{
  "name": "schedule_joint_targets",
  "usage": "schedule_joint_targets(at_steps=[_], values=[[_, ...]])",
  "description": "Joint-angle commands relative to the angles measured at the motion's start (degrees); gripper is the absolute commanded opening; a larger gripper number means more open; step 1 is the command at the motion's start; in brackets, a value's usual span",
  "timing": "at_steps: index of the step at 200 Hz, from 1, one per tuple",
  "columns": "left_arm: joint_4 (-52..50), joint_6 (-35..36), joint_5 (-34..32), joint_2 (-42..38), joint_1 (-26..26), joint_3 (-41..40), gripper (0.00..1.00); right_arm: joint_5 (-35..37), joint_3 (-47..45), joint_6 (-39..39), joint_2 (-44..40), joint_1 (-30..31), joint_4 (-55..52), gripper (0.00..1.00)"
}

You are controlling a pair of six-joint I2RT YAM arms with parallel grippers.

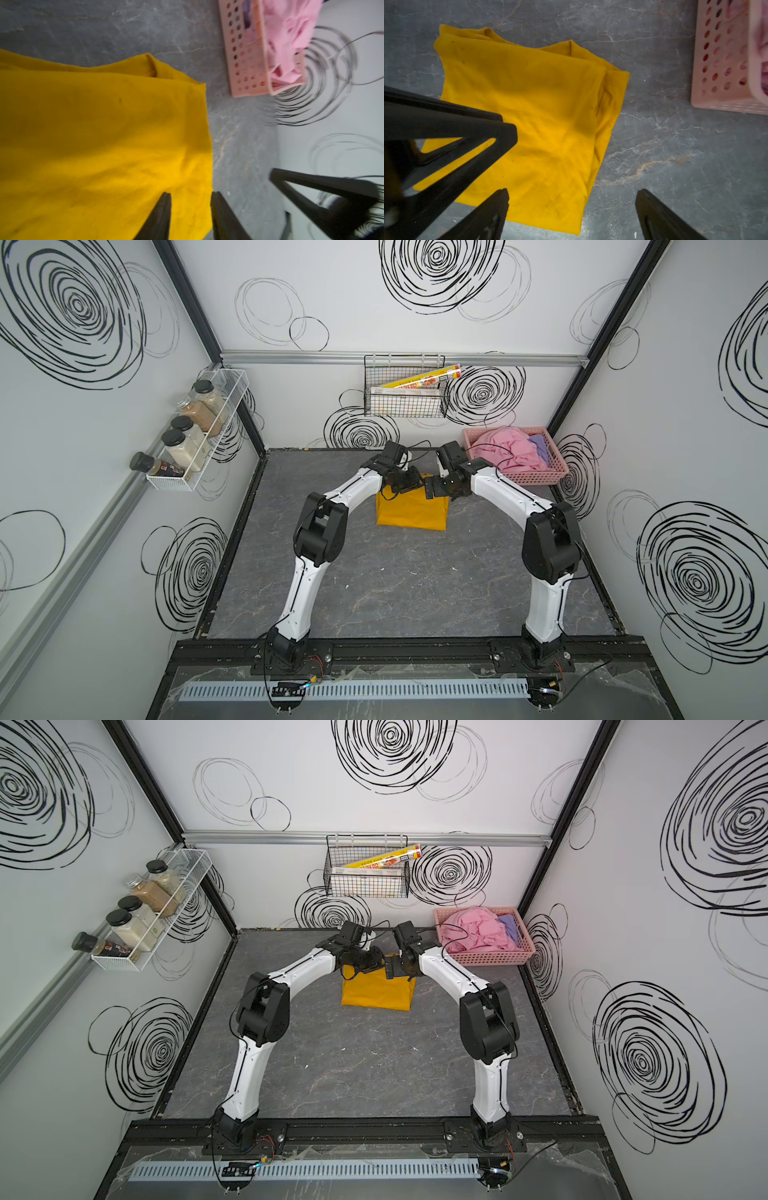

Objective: Fold and stack t-shirts
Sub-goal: Move the T-shirt to the corner of the board.

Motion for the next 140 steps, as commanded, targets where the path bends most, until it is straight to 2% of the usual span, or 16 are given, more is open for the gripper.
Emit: schedule_joint_targets(at_steps=[1, 20, 33, 95, 140], values=[[-5.50, 5.87, -15.61, 1.26, -0.39, 1.83, 0.19, 4.71, -1.90, 0.72, -5.92, 0.15, 0.55, 1.00], [-6.41, 6.26, -18.47, 3.11, -0.52, 1.59, 0.05, 5.10, -2.83, 0.72, -7.20, 0.11, 0.45, 1.00], [-6.80, 6.14, -18.61, 4.67, -0.55, 1.74, 0.00, 5.00, -4.72, 0.80, -8.17, 0.02, 0.74, 1.00], [-9.65, 5.35, -21.33, 11.19, 2.19, 3.42, 0.01, 5.13, -6.31, 1.07, -10.31, -0.61, 1.19, 1.00], [-10.11, 6.96, -24.77, 9.32, 10.78, 0.60, 0.02, 5.03, -7.38, 0.92, -10.17, -0.95, 1.90, 1.00]])
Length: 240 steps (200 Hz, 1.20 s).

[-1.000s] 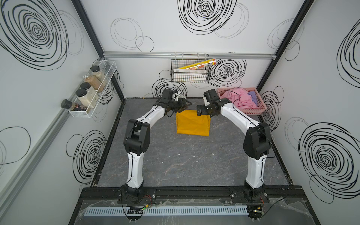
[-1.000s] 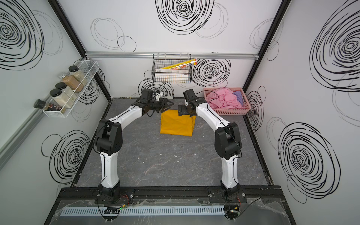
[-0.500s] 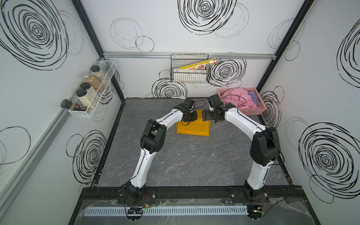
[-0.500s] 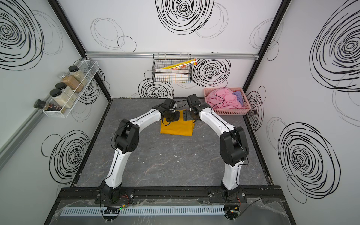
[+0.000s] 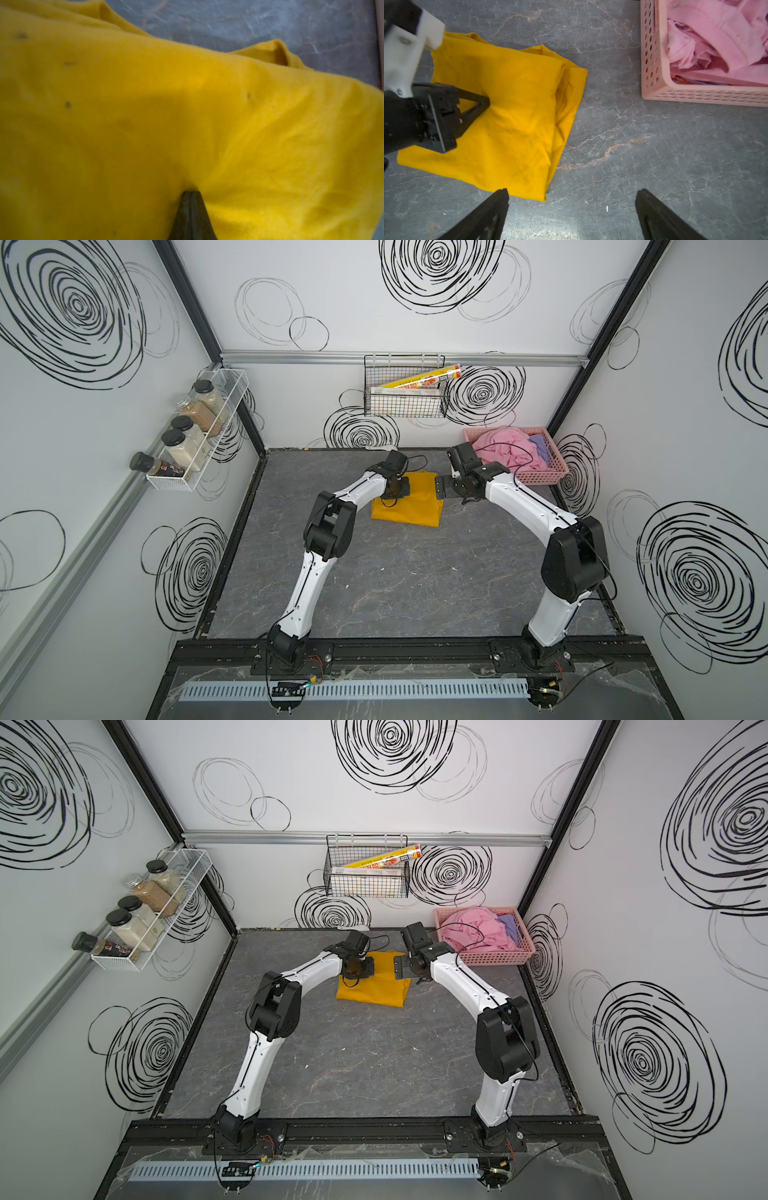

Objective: Fold and stack t-shirts
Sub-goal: Move the T-shirt to the corner of the board.

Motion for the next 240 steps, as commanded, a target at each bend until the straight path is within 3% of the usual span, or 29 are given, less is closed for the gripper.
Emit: schedule_joint_targets(at_steps=[1, 61, 128, 147, 166, 178, 193, 205, 220, 240], values=[[-4.60, 1.95, -6.40, 1.62, 7.68, -3.62, 0.02, 0.65, -0.89, 0.51, -1.63, -0.42, 0.90, 1.00], [-5.20, 3.74, -6.66, 0.08, 21.61, -2.54, 0.04, -0.98, 2.53, 0.28, 1.32, -0.51, -0.14, 1.00], [-6.51, 4.58, -1.52, 1.74, 34.84, 6.39, 0.06, -3.04, 2.83, 0.08, 2.86, -0.60, -0.07, 1.00], [-6.62, 4.73, 2.18, -1.16, 35.26, 8.16, 0.17, -3.20, 3.05, -0.26, 2.95, -0.60, 0.47, 1.00], [-4.55, 4.61, 6.67, -9.50, 33.11, 6.07, 0.43, -0.65, 5.37, -0.97, 3.26, -0.66, 0.81, 1.00], [-1.29, 3.60, 7.65, -17.48, 31.48, 0.90, 0.54, 2.23, 6.13, -1.30, 3.31, -0.81, 1.27, 1.00], [6.90, 3.45, 4.20, -29.62, 30.17, -12.99, 0.66, 2.95, 5.16, -3.59, 3.17, -1.52, 3.77, 1.00], [16.24, 4.34, -0.52, -38.35, 30.05, -26.67, 0.98, 0.67, 3.81, -4.55, 3.21, -3.40, 5.58, 1.00], [31.47, 12.06, -3.06, -47.65, 30.22, -45.64, 0.99, 2.73, -3.20, -4.08, 0.72, -5.45, 11.11, 1.00], [36.79, 16.41, -0.93, -50.46, 30.83, -57.64, 0.99, 6.56, -17.96, -7.72, -8.39, -6.06, 28.20, 1.00]])
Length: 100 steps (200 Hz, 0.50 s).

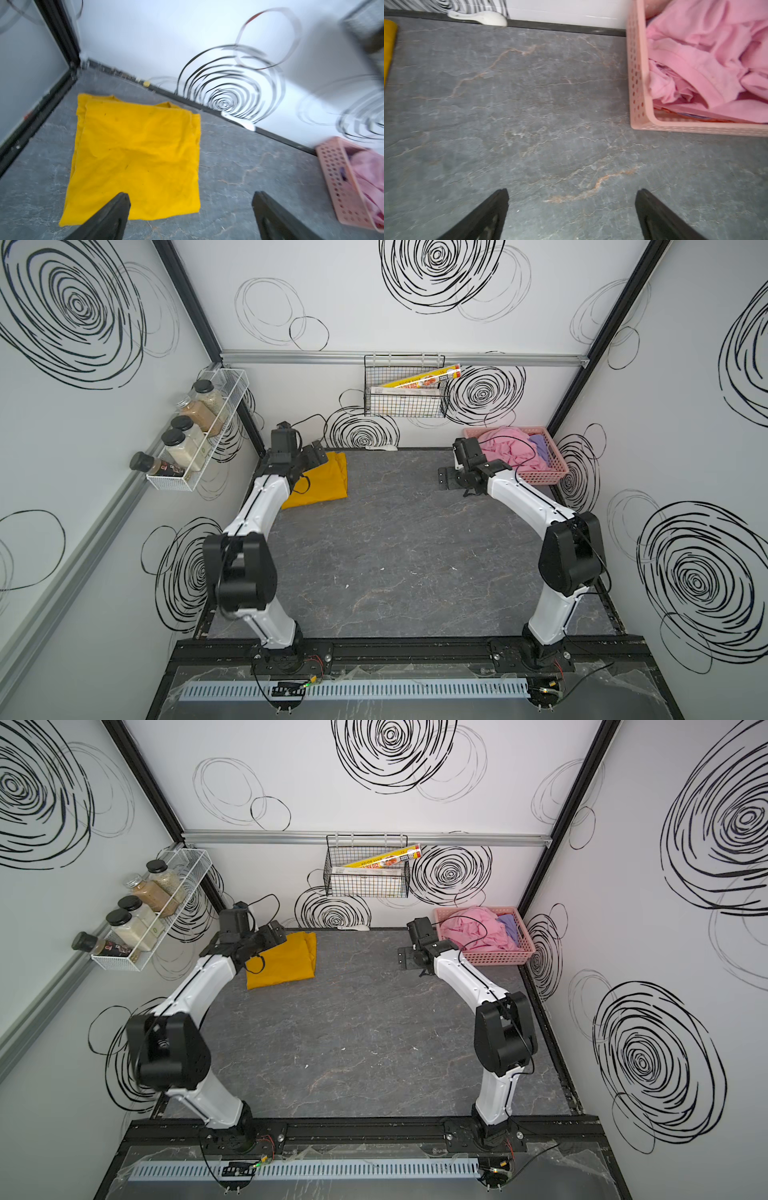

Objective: Fold and stack t-shirts
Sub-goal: Move the T-shirt to the corner of the board, then reset both arms

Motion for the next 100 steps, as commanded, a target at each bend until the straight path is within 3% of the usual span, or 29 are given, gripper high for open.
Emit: schedule_joint_targets(at_steps=[1, 26, 35, 43, 78, 100], values=[[14.69, 7.58, -1.95, 0.75, 2.75, -14.45, 0.99, 5.03, -13.94, -4.29, -9.05, -1.49, 16.56, 1.00], [26.71, 12.03, -4.77, -3.05, 0.09, -28.85, 0.92, 8.11, -34.33, -15.18, -19.15, -1.55, 40.65, 1.00], [31.74, 14.78, -6.73, -3.57, -1.55, -32.56, 0.99, 10.68, -38.99, -17.49, -20.70, -1.64, 44.96, 1.00], [36.23, 15.35, -9.69, -4.08, -2.75, -35.15, 0.99, 12.36, -41.75, -18.77, -21.72, -1.84, 47.60, 1.00], [65.31, 16.73, -14.15, -2.49, -5.70, -51.00, 0.99, 7.00, -53.23, -23.69, -24.69, -3.90, 61.80, 1.00], [72.23, 14.57, -8.31, -1.52, -3.05, -54.45, 0.99, 3.10, -62.09, -23.55, -24.63, -7.15, 75.32, 1.00]])
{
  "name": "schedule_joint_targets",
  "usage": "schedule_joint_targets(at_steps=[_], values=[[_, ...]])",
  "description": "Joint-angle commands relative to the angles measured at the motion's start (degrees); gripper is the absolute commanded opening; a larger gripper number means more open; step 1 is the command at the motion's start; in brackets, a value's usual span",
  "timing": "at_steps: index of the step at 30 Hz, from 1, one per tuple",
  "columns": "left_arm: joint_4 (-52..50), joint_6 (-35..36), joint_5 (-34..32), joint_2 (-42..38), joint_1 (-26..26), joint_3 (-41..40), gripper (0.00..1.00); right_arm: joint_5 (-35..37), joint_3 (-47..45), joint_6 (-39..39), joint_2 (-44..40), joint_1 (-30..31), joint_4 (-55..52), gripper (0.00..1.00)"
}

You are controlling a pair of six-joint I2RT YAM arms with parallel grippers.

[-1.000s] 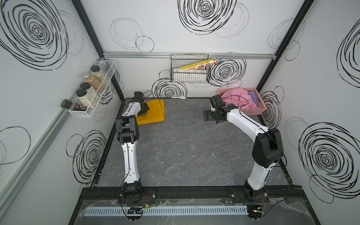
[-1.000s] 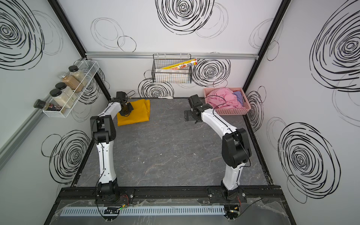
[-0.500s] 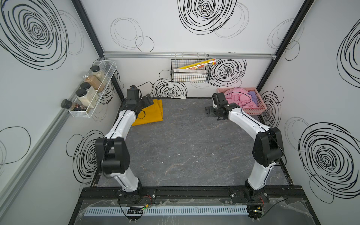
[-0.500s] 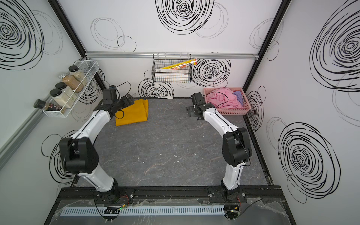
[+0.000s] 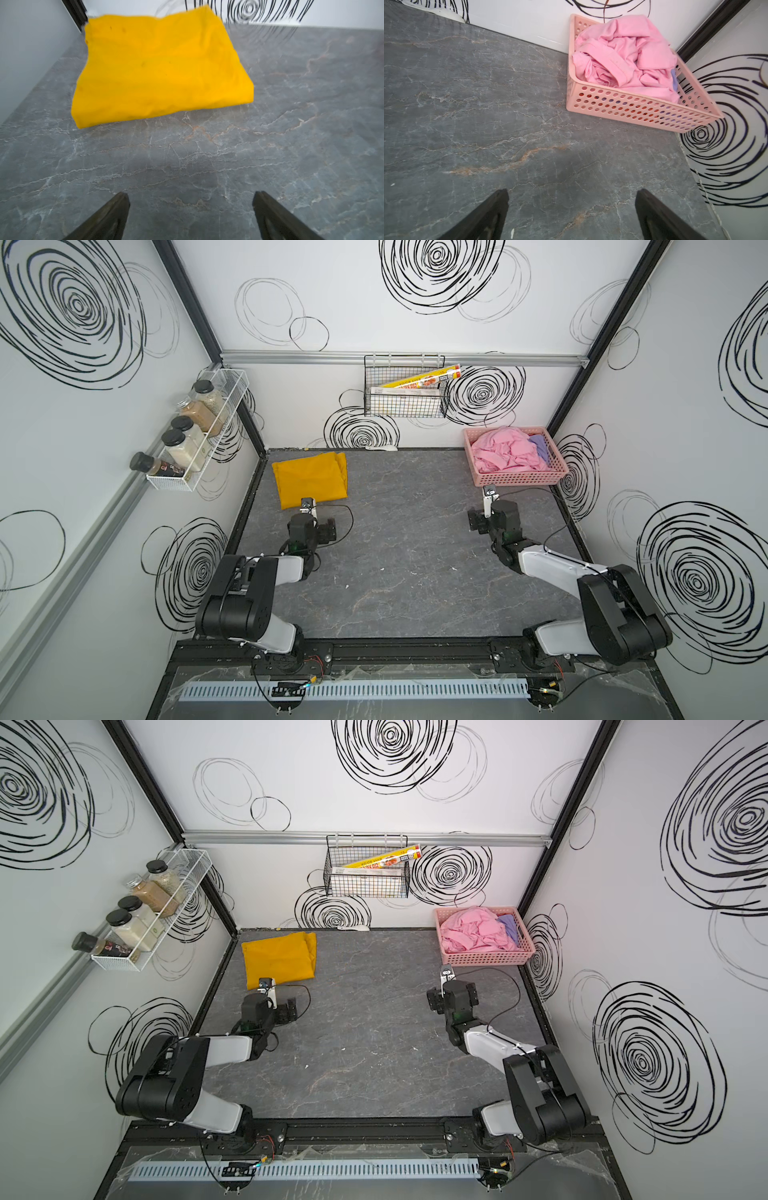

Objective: Fold and stack t-shirts
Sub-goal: Reset both arms

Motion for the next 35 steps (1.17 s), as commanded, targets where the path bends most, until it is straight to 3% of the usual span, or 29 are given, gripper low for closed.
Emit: schedule_joint_targets(at_steps=[1, 3, 6, 8, 10, 14, 19, 24, 35], values=[[21.90, 0.17, 1.06, 0.75, 2.09, -3.02, 0.99, -3.87, -7.77, -3.23, -0.72, -3.06, 20.21, 1.00], [29.97, 1.42, 0.11, 2.29, 1.18, -6.65, 0.99, -4.93, -14.41, -3.08, 0.14, -4.59, 31.45, 1.00], [31.07, 1.52, -4.06, 2.13, 0.23, -7.36, 0.99, 0.97, -19.27, 1.74, 3.72, -6.28, 45.06, 1.00], [33.28, 1.12, -5.48, 1.88, 0.20, -8.06, 0.99, -4.40, -19.31, 4.75, 4.50, -9.76, 44.01, 1.00], [34.76, -0.89, -10.28, 1.84, 0.19, -8.88, 0.99, -8.11, -19.55, 2.93, 7.19, -10.05, 47.40, 1.00], [34.03, -2.06, -13.25, 1.54, -0.24, -8.76, 0.99, -7.67, -19.69, 3.47, 6.64, -10.14, 46.83, 1.00], [33.03, -1.31, -14.26, 1.91, -0.83, -7.98, 0.99, -5.90, -23.94, 3.39, 8.23, -10.14, 57.50, 1.00], [32.55, -1.48, -14.61, 1.77, -1.32, -7.83, 0.99, -5.11, -19.79, 4.12, 8.38, -10.14, 50.12, 1.00], [32.85, -1.03, -14.45, 2.14, -1.09, -7.66, 0.99, -3.99, -20.12, 4.42, 8.87, -10.23, 51.58, 1.00]])
